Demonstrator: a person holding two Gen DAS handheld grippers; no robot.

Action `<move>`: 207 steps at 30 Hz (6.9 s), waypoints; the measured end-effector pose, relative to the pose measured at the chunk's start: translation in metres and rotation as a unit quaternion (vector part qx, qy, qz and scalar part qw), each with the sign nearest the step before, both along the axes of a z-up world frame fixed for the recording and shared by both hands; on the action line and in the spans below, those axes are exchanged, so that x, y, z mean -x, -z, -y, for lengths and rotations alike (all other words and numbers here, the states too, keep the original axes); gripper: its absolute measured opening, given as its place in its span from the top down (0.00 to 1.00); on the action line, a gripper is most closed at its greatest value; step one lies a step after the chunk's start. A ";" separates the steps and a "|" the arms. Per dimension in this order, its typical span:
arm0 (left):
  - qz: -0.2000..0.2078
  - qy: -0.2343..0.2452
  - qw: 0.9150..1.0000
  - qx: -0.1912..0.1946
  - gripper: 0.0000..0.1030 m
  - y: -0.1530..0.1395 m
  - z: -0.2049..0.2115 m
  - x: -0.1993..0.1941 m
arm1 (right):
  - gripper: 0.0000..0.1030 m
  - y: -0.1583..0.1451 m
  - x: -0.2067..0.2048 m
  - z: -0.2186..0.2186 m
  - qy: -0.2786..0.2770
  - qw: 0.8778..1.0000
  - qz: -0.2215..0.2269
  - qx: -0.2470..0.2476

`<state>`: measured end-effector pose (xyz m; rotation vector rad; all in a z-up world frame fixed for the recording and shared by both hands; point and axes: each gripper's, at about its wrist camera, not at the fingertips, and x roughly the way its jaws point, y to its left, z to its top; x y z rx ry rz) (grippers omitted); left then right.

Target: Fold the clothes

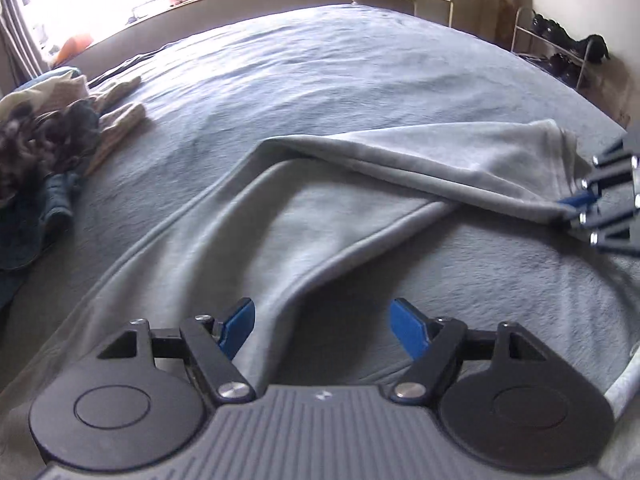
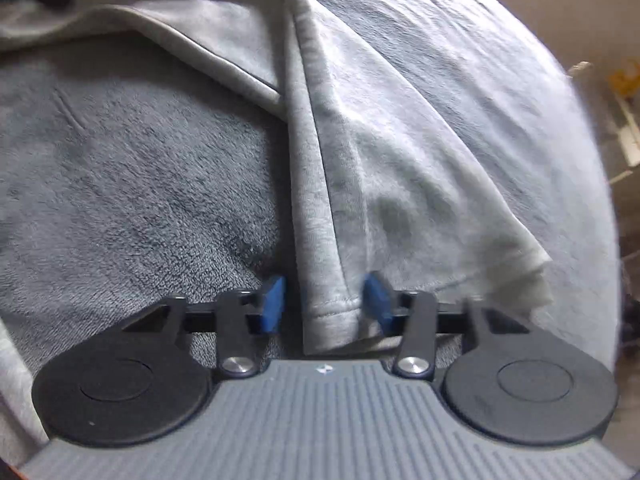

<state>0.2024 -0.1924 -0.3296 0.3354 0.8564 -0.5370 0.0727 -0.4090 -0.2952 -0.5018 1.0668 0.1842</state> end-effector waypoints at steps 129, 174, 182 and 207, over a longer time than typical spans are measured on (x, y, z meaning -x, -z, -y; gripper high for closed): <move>-0.154 -0.122 0.980 -0.004 0.28 0.054 -0.040 0.051 | 0.65 0.030 -0.201 0.083 0.163 0.965 0.033 -0.204; -0.130 -0.037 0.990 -0.047 0.27 -0.008 -0.120 0.176 | 0.58 -0.042 0.200 0.016 0.190 0.962 -0.079 -0.179; -0.067 0.198 0.977 -0.048 0.31 0.001 0.008 0.178 | 0.57 -0.041 0.247 0.137 0.437 0.864 -0.014 -0.249; -0.079 0.342 0.929 -0.114 0.44 0.028 0.184 0.218 | 0.51 0.000 0.210 0.237 0.467 0.797 -0.039 -0.382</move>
